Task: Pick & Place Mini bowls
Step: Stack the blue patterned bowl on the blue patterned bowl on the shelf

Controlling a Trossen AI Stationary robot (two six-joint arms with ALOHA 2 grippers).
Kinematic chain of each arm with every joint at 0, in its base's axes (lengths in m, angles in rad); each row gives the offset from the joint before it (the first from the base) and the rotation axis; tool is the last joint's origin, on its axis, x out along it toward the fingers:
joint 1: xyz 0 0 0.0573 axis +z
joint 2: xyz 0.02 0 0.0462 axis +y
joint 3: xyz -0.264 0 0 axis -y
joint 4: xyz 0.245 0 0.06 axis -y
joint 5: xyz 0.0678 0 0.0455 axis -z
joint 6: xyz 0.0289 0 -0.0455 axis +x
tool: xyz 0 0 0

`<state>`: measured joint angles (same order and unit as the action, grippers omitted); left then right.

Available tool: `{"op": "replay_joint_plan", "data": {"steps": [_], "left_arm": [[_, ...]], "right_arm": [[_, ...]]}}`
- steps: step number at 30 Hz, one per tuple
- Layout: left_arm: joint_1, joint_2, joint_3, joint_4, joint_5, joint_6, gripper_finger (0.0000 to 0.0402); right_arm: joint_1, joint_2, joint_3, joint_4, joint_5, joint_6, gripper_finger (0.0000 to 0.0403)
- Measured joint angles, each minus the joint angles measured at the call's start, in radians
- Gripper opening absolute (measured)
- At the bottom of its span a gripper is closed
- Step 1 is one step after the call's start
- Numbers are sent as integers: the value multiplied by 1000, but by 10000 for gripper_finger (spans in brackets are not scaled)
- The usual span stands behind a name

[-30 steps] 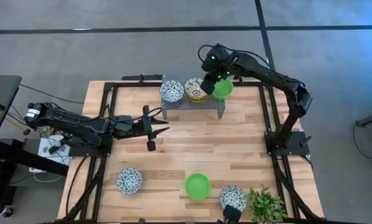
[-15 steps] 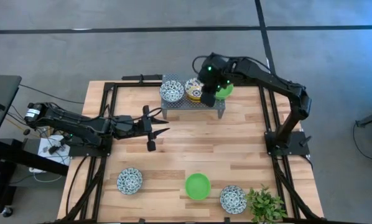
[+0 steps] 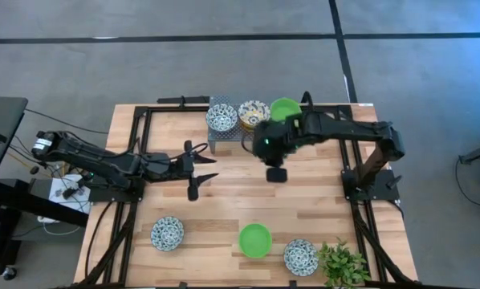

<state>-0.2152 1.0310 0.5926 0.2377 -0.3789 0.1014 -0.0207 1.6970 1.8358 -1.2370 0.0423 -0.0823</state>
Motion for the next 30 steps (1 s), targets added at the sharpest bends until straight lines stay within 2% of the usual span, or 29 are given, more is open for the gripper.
{"op": "replay_joint_plan", "data": {"steps": [3,5,7,9,12,15,18,22,30], "left_arm": [[-12,-31,0,-40,-1,-68,194],[-19,-57,0,-90,-2,-155,191],[-25,-78,0,-179,5,-252,188],[-30,-94,0,-310,36,-340,185],[-33,-109,0,-499,175,-454,180],[-39,-108,0,-649,379,-535,177],[-67,-92,0,-798,445,-660,175],[-129,-48,0,-945,455,-728,174],[-256,19,0,-930,528,-814,173]], "right_arm": [[47,-35,-50,-65,134,33,54],[62,-86,-131,-2,163,47,54],[66,-144,-253,112,108,45,54],[67,-198,-390,257,-4,34,54],[67,-263,-581,462,-133,33,53],[74,-286,-732,632,-159,31,53],[86,-284,-835,767,-156,31,53],[107,-248,-907,867,-157,18,53],[112,-160,-908,989,-158,-6,53]]}}
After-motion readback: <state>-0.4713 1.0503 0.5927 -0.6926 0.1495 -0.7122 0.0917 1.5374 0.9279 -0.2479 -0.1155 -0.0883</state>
